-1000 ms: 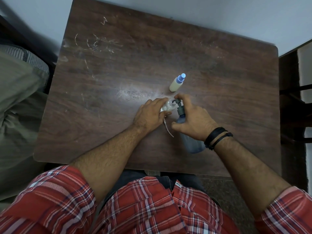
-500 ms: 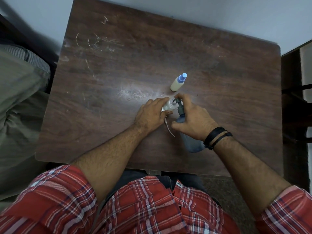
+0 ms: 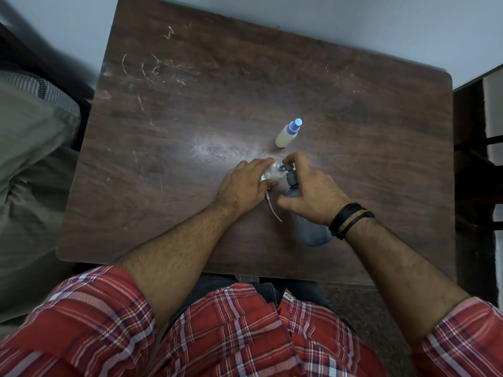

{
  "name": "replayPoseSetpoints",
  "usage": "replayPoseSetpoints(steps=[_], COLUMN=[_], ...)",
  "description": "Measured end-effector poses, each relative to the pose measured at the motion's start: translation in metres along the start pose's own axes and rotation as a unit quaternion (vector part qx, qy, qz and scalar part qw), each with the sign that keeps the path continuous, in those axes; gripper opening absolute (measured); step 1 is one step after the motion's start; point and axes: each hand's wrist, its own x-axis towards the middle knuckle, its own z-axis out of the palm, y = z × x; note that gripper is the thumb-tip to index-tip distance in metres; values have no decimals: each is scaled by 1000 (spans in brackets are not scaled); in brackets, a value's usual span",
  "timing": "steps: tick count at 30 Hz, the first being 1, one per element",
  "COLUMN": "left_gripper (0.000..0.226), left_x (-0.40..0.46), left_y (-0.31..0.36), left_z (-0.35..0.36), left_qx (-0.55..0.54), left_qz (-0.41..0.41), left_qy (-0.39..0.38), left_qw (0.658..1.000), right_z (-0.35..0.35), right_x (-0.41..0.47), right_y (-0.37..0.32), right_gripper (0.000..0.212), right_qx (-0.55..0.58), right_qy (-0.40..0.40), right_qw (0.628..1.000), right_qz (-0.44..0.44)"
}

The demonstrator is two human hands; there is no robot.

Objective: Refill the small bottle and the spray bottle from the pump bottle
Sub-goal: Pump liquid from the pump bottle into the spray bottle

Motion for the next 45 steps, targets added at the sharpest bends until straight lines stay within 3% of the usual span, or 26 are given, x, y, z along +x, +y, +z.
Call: replayPoseSetpoints(steps=[7, 18, 28, 36, 45], left_gripper=[52, 52, 52, 52, 53], left_x=[2, 4, 4, 4, 4], left_y=[-3, -2, -3, -3, -3], left_z=[-2, -4, -3, -1, -2], left_qx=[-1, 0, 5, 12, 13], left_qz=[0, -4, -4, -6, -6], left_qy=[6, 0, 9, 5, 4], left_qw=[1000, 1000, 1000, 1000, 1000], right_z=[1, -3, -2, -1, 1], right_x=[-3, 3, 2, 3, 0], right_y=[-2, -2, -2, -2, -1], right_gripper=[74, 60, 72, 58, 71], right_qx=[-13, 1, -10, 3, 7], right_qy=[8, 3, 9, 9, 15], right_qw=[1000, 1000, 1000, 1000, 1000], right_qz=[-3, 4, -4, -5, -9])
